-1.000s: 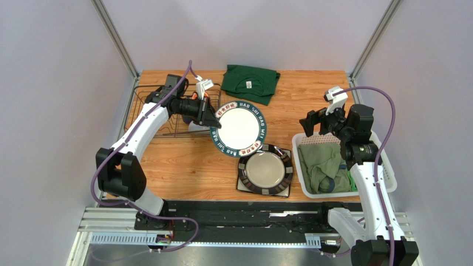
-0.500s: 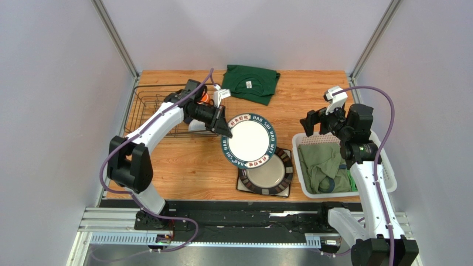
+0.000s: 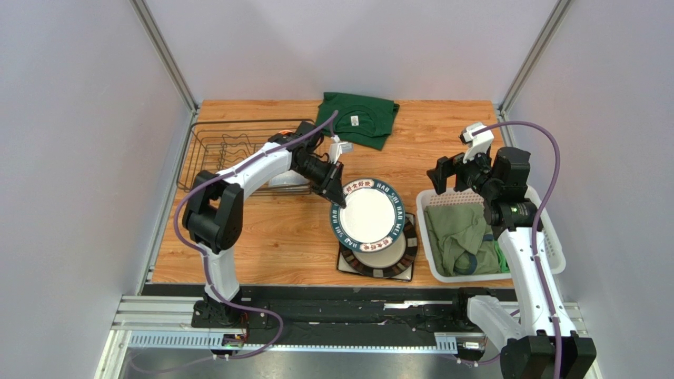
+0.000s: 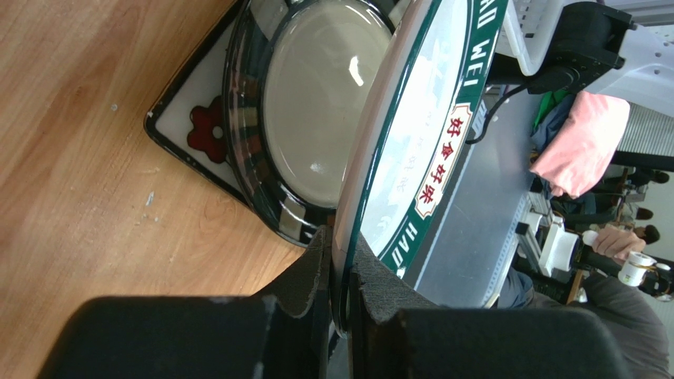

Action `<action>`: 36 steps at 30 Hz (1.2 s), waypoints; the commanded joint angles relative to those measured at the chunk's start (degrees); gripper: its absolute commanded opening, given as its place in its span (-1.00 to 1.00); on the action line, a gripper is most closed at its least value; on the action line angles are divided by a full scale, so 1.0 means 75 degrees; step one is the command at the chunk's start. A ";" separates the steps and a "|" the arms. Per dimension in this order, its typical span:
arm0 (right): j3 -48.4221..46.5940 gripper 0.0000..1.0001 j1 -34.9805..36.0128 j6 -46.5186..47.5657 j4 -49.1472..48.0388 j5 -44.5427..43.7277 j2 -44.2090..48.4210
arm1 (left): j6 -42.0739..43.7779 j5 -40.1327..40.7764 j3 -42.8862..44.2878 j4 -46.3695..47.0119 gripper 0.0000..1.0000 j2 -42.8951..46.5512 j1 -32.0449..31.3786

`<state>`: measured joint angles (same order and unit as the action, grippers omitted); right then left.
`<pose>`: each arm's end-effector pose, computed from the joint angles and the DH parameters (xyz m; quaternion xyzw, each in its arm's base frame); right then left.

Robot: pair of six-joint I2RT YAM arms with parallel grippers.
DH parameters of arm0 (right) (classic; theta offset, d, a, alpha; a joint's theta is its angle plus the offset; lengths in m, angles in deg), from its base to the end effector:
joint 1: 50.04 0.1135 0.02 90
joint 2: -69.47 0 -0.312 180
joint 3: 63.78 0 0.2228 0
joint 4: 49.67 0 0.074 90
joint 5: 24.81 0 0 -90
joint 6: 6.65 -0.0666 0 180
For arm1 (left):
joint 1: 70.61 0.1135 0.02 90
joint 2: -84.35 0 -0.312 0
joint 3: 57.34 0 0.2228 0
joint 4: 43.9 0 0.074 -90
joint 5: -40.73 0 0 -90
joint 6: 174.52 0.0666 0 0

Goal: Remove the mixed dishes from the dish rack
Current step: Place the plate at the center of the board.

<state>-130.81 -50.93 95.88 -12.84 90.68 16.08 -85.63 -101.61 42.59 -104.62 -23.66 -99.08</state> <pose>0.1742 0.0260 0.3637 -0.2034 0.7977 0.1202 0.5548 0.3076 -0.2268 0.2720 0.2875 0.8380 -0.4613 0.0490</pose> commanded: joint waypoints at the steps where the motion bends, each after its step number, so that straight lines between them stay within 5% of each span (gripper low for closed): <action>1: -0.0070 0.99 0.0001 0.0122 -0.0074 -0.0083 -0.0019 | -0.0005 -0.0230 0.0605 0.0084 -1.00 -0.0294 -0.0165; 36: -0.0082 0.99 0.0001 0.0133 -0.0063 -0.0071 -0.0007 | 0.0135 0.1036 0.1684 -0.0514 -0.96 -0.1865 -0.0973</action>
<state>-130.81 -50.93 96.12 -12.82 90.59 15.71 -85.28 -93.67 52.41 -107.79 -36.92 -105.37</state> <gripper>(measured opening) 0.993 0.140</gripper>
